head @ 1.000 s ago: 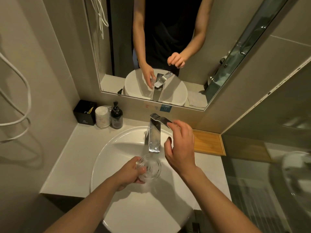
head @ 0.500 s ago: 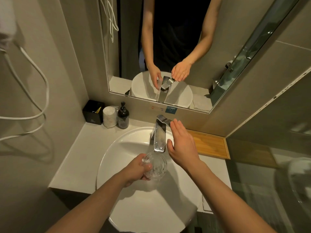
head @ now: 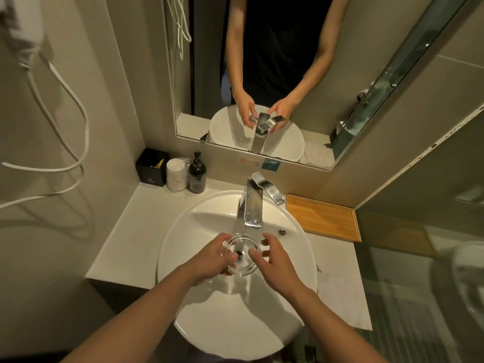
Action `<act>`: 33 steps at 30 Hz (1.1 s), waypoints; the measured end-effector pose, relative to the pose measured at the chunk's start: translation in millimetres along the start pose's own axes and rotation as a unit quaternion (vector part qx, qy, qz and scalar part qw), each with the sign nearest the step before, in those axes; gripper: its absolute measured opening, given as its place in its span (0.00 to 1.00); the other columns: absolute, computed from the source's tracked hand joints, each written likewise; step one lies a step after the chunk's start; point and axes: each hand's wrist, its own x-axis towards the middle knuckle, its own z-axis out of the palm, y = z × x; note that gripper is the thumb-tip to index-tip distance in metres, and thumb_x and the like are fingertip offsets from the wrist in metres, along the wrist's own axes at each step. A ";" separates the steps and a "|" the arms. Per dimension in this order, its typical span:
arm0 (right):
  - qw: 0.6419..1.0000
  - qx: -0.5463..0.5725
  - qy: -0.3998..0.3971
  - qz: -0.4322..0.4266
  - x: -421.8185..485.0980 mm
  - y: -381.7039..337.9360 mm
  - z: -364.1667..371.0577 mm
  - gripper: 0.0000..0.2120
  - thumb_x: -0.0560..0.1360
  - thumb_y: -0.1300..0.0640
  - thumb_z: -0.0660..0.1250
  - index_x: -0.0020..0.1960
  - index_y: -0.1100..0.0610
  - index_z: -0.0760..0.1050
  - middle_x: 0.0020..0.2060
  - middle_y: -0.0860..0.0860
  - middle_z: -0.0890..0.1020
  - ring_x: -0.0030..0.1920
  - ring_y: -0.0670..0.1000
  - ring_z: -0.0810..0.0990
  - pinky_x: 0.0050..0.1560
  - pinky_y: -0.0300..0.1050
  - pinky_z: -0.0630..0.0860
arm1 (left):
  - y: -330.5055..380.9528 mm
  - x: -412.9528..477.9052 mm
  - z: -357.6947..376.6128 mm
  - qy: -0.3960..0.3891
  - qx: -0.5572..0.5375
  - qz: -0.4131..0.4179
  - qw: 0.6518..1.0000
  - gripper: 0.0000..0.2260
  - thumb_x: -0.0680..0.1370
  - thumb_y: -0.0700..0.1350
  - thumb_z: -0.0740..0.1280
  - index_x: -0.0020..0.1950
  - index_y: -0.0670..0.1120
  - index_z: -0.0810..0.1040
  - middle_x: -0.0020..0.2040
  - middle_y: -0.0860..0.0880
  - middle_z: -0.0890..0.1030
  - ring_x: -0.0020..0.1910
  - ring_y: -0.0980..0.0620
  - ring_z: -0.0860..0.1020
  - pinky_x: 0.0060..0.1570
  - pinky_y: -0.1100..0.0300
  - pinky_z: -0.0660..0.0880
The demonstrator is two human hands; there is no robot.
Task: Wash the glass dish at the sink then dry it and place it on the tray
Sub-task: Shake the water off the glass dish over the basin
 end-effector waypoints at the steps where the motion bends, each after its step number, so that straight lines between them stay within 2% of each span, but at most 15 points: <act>1: 0.999 0.015 -0.033 0.010 1.5 1.2 -0.9 0.27 0.81 0.45 0.67 0.76 0.52 0.65 0.65 0.48 0.76 0.55 0.47 0.80 0.53 0.39 0.76 | 0.7 -0.6 0.6 -0.001 0.008 0.003 1.000 0.14 0.80 0.38 0.68 0.62 0.52 0.72 0.47 0.45 0.80 0.46 0.47 0.83 0.47 0.52 0.83; 4: 0.999 0.011 -0.045 -0.014 4.7 3.9 -5.7 0.18 0.82 0.51 0.67 0.70 0.53 0.72 0.59 0.48 0.82 0.51 0.42 0.81 0.48 0.31 0.73 | 2.2 -0.7 1.9 0.009 0.050 0.028 0.998 0.17 0.79 0.38 0.68 0.64 0.52 0.72 0.48 0.45 0.80 0.47 0.47 0.82 0.52 0.48 0.84; 6: 0.999 0.012 -0.042 -0.033 3.4 3.8 -8.8 0.14 0.82 0.53 0.67 0.67 0.50 0.73 0.56 0.46 0.82 0.51 0.41 0.81 0.47 0.29 0.74 | 2.8 -0.8 2.7 0.022 0.084 0.050 0.995 0.18 0.78 0.39 0.69 0.65 0.53 0.72 0.49 0.46 0.80 0.48 0.48 0.82 0.55 0.45 0.83; 11: 0.998 0.028 -0.044 -0.027 -0.5 11.1 -9.1 0.13 0.81 0.53 0.68 0.65 0.48 0.71 0.56 0.47 0.83 0.53 0.45 0.82 0.50 0.35 0.75 | 5.9 -0.4 7.5 0.027 0.156 0.075 0.984 0.20 0.76 0.40 0.70 0.66 0.53 0.70 0.52 0.48 0.82 0.48 0.50 0.80 0.58 0.45 0.80; 15: 0.999 0.025 -0.041 -0.011 -3.1 16.0 -7.2 0.15 0.82 0.52 0.67 0.67 0.52 0.72 0.55 0.48 0.83 0.52 0.45 0.82 0.50 0.38 0.75 | 5.9 -2.1 10.9 0.021 0.166 0.065 0.984 0.21 0.76 0.41 0.69 0.67 0.53 0.70 0.53 0.45 0.82 0.53 0.46 0.82 0.58 0.43 0.80; 18: 0.999 0.021 -0.035 -0.006 -5.7 17.6 -6.3 0.15 0.82 0.53 0.66 0.68 0.52 0.72 0.56 0.47 0.82 0.52 0.43 0.81 0.49 0.35 0.74 | 5.7 -3.5 14.2 0.020 0.162 0.057 0.985 0.22 0.76 0.42 0.69 0.68 0.54 0.70 0.54 0.44 0.82 0.55 0.44 0.82 0.57 0.43 0.81; 22: 0.999 0.023 -0.043 0.018 -11.5 18.7 -4.5 0.13 0.83 0.54 0.65 0.67 0.53 0.74 0.53 0.48 0.81 0.48 0.43 0.80 0.46 0.36 0.72 | 2.6 -3.6 16.8 -0.010 0.149 0.018 0.989 0.20 0.78 0.40 0.67 0.68 0.54 0.70 0.54 0.39 0.81 0.50 0.45 0.82 0.55 0.42 0.82; 25: 0.999 0.045 -0.018 0.016 -16.9 21.2 -2.5 0.13 0.82 0.54 0.65 0.66 0.52 0.75 0.54 0.48 0.82 0.50 0.47 0.81 0.51 0.42 0.76 | 1.1 -5.1 20.2 -0.012 0.137 0.012 0.990 0.16 0.79 0.41 0.66 0.65 0.54 0.72 0.53 0.40 0.81 0.47 0.49 0.81 0.54 0.42 0.82; 29: 0.989 0.119 -0.039 0.080 -28.0 28.8 -10.0 0.12 0.81 0.53 0.68 0.63 0.50 0.75 0.55 0.50 0.82 0.50 0.50 0.84 0.53 0.49 0.81 | 0.7 -10.4 32.9 -0.009 0.188 0.039 0.981 0.15 0.78 0.42 0.67 0.63 0.52 0.71 0.49 0.47 0.81 0.46 0.51 0.80 0.54 0.46 0.81; 31: 0.972 0.196 -0.028 0.124 -35.1 31.3 -21.0 0.10 0.80 0.51 0.70 0.60 0.47 0.79 0.57 0.50 0.83 0.53 0.51 0.85 0.53 0.50 0.82 | -0.3 -13.2 41.1 -0.011 0.225 0.076 0.971 0.16 0.78 0.40 0.68 0.63 0.51 0.69 0.50 0.48 0.80 0.45 0.55 0.78 0.51 0.58 0.78; 33: 0.944 0.269 -0.012 0.193 -41.9 29.8 -35.6 0.10 0.80 0.46 0.67 0.57 0.49 0.82 0.56 0.52 0.85 0.52 0.52 0.86 0.49 0.49 0.82 | 0.9 -15.7 48.3 -0.013 0.261 0.116 0.958 0.16 0.78 0.40 0.68 0.63 0.52 0.68 0.54 0.49 0.77 0.48 0.61 0.76 0.47 0.70 0.70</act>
